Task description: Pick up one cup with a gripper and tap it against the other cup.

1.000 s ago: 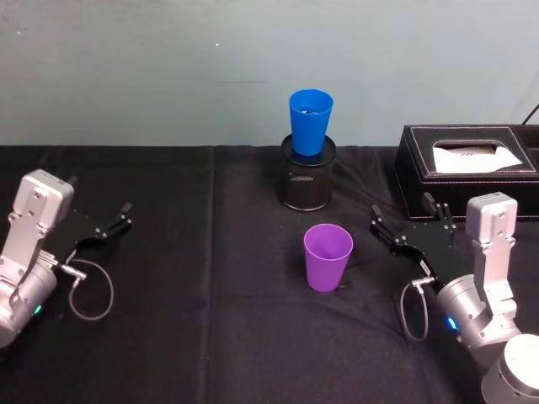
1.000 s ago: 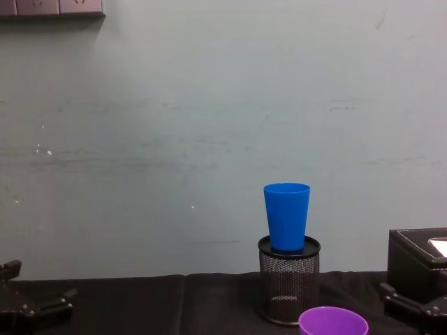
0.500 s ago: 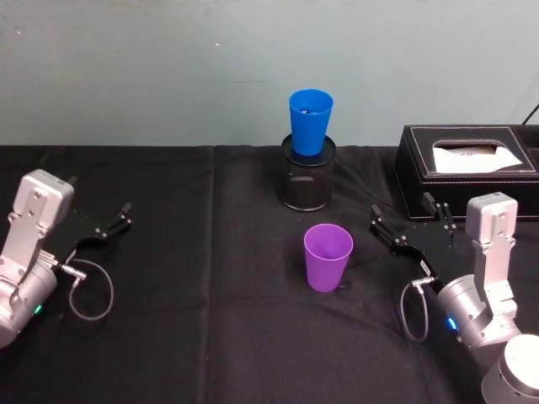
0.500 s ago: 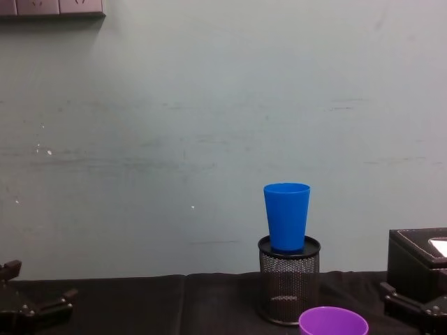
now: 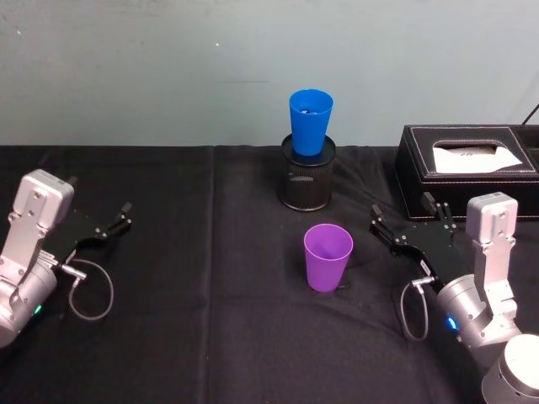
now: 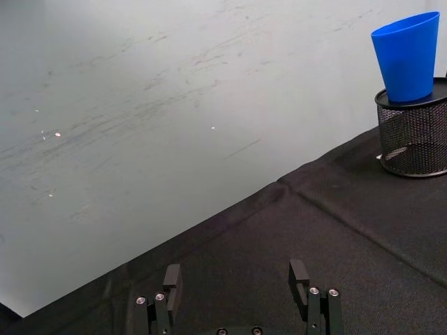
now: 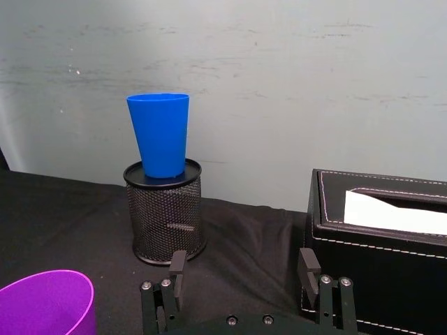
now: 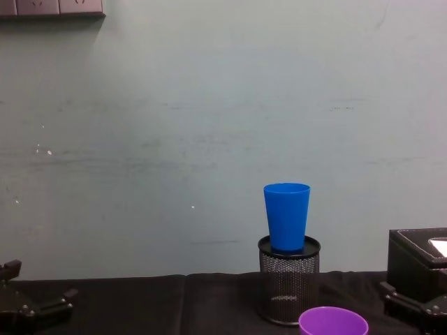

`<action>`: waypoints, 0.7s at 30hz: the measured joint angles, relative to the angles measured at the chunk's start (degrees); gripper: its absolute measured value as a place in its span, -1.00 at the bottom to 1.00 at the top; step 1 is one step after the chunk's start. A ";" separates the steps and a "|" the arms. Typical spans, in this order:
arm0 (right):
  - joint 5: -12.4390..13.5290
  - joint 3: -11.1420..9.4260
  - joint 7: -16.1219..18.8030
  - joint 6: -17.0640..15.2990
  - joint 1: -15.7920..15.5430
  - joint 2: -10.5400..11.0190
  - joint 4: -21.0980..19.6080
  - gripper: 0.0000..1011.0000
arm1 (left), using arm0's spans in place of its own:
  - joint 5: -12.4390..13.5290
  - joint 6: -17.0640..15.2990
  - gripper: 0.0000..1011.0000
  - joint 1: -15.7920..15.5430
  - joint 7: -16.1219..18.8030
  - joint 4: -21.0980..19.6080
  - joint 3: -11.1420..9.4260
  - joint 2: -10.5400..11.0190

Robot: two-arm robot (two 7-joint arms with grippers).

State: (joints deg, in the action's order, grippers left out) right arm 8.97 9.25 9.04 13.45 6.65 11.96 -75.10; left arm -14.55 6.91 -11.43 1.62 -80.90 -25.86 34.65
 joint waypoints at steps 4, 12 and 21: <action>0.00 0.00 0.00 0.00 0.00 0.00 0.00 0.98 | 0.00 0.00 0.98 0.00 0.00 0.00 0.00 0.00; 0.00 0.00 0.00 0.00 0.00 0.00 0.00 0.98 | 0.00 0.00 0.98 0.00 0.00 0.00 0.00 0.00; 0.00 0.00 -0.01 0.00 0.00 0.00 0.00 0.98 | 0.00 0.00 0.98 0.00 0.00 0.00 0.00 0.00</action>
State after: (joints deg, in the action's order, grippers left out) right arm 8.97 9.25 9.03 13.45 6.65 11.97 -75.10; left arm -14.55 6.91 -11.43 1.62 -80.90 -25.86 34.65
